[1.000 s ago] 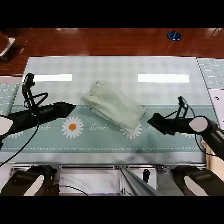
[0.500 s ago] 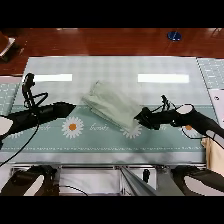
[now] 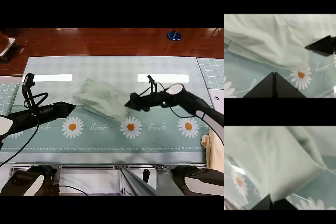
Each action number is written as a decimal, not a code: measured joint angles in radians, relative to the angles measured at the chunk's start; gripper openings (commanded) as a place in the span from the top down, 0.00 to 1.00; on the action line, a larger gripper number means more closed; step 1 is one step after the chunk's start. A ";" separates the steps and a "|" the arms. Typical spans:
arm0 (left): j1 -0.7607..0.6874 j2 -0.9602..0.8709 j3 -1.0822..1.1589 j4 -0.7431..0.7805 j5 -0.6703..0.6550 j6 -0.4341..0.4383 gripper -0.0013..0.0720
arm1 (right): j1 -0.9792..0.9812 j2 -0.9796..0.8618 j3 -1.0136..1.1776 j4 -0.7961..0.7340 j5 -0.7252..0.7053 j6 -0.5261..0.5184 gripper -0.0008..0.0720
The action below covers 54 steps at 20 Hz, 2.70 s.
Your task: Fold the shirts.
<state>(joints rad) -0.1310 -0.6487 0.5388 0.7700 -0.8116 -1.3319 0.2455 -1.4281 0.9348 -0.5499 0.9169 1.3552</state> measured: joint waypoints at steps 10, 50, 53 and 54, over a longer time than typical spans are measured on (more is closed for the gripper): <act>0.000 0.000 0.000 0.000 0.000 0.000 0.96 | -0.251 0.135 0.513 -0.341 0.409 0.187 0.96; 0.064 -0.002 0.031 0.004 0.229 0.064 0.96 | -1.378 0.573 0.315 -1.161 0.844 0.351 0.96; 0.111 -0.032 0.157 0.015 0.268 0.068 0.96 | -1.286 0.473 0.441 -0.887 0.748 0.353 0.96; 0.113 -0.058 0.226 0.017 0.267 0.069 0.96 | -1.213 0.443 0.468 -0.806 0.700 0.351 0.96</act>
<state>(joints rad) -0.0181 -0.7071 0.7647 0.7872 -0.5442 -1.2625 -0.9680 -0.9848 1.4029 -1.3563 1.6165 1.7061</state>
